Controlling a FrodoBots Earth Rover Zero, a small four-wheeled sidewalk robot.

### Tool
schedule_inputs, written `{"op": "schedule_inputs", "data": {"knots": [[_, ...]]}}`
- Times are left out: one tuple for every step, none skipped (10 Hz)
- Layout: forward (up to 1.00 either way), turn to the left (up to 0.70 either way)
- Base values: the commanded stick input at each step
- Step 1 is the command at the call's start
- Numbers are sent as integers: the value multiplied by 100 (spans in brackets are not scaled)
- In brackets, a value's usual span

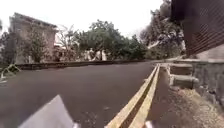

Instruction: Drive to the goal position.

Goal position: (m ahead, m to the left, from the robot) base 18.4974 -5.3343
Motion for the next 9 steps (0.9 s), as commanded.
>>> {"op": "schedule_inputs", "data": {"knots": [[0,-31],[0,-13],[5,0],[22,0],[39,0],[50,0],[50,0],[50,0],[50,0]]}}
